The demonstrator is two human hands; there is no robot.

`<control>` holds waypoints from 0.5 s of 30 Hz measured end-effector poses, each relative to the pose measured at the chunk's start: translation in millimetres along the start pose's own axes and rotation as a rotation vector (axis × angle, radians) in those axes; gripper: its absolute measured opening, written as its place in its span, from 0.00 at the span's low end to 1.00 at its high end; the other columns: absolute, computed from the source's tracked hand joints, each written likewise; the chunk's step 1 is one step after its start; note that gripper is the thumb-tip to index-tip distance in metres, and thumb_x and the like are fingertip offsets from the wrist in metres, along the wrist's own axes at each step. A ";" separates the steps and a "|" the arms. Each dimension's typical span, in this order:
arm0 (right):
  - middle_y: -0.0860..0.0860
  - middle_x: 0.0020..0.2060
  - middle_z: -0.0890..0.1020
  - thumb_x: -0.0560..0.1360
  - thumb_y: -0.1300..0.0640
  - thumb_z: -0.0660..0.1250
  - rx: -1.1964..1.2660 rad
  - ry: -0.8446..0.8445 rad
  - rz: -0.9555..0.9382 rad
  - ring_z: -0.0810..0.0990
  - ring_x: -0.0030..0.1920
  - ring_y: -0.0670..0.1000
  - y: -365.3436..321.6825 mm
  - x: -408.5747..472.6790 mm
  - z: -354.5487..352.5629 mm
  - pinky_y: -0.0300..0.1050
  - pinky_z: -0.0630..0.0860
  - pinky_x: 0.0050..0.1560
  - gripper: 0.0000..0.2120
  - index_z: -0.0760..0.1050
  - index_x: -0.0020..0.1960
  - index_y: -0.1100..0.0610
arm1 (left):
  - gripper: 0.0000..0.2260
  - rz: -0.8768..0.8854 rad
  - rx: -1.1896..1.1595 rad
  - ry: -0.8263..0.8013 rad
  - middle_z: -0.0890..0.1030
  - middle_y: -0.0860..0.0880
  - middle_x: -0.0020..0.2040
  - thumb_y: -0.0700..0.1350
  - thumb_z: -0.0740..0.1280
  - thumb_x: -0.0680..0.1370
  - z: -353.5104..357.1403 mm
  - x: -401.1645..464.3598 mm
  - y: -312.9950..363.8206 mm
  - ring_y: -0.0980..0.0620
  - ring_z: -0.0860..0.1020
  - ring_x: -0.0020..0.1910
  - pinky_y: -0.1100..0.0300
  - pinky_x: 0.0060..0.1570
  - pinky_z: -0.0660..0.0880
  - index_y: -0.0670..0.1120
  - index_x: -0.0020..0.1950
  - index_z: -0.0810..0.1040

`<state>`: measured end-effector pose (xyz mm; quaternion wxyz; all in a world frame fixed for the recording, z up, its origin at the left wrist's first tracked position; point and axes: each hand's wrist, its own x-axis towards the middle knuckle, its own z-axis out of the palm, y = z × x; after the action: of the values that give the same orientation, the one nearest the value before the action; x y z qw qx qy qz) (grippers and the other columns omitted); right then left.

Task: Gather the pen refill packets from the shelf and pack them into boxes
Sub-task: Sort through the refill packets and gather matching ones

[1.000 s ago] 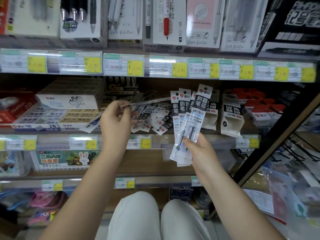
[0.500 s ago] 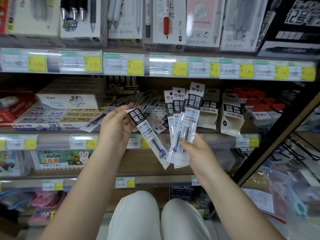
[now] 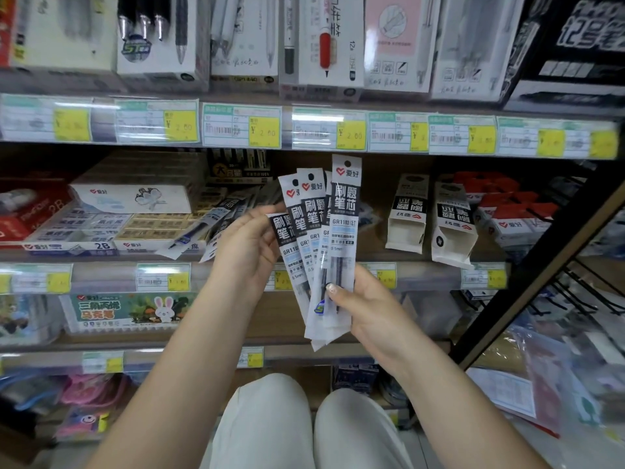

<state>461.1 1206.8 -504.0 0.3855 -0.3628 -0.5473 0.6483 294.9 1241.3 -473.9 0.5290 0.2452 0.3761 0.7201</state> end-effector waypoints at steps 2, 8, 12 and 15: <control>0.47 0.55 0.83 0.79 0.64 0.59 0.015 0.000 -0.001 0.80 0.58 0.49 0.0 -0.4 -0.3 0.56 0.73 0.64 0.15 0.75 0.58 0.47 | 0.07 0.000 0.015 -0.005 0.81 0.41 0.45 0.30 0.60 0.76 0.4 -0.3 -1.4 0.53 0.81 0.35 0.63 0.35 0.79 0.38 0.50 0.75; 0.48 0.56 0.82 0.80 0.64 0.59 0.060 0.071 -0.016 0.80 0.58 0.51 2.8 2.3 -2.9 0.58 0.73 0.63 0.15 0.74 0.60 0.48 | 0.09 -0.101 -0.044 -0.062 0.82 0.46 0.43 0.42 0.59 0.80 4.6 -11.0 -6.1 0.49 0.80 0.44 0.54 0.45 0.78 0.41 0.50 0.78; 0.50 0.56 0.82 0.80 0.65 0.58 0.106 0.108 -0.037 0.80 0.58 0.52 2.1 4.6 -2.4 0.58 0.73 0.63 0.15 0.74 0.61 0.50 | 0.21 -0.279 0.108 -0.269 0.81 0.42 0.58 0.57 0.60 0.77 7.9 -18.5 -12.1 0.43 0.79 0.57 0.45 0.57 0.74 0.44 0.60 0.77; 0.51 0.56 0.82 0.80 0.66 0.58 0.105 0.120 -0.046 0.80 0.58 0.53 3.2 5.4 -1.2 0.59 0.73 0.63 0.16 0.74 0.61 0.50 | 0.20 -0.230 0.342 -0.297 0.83 0.42 0.53 0.51 0.68 0.71 7.9 -23.5 -21.8 0.43 0.81 0.51 0.49 0.51 0.77 0.41 0.58 0.79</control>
<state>459.5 1211.8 -507.6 0.4507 -0.3677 -0.4965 0.6443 320.9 1224.7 -485.6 0.6078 0.3900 0.4360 0.5369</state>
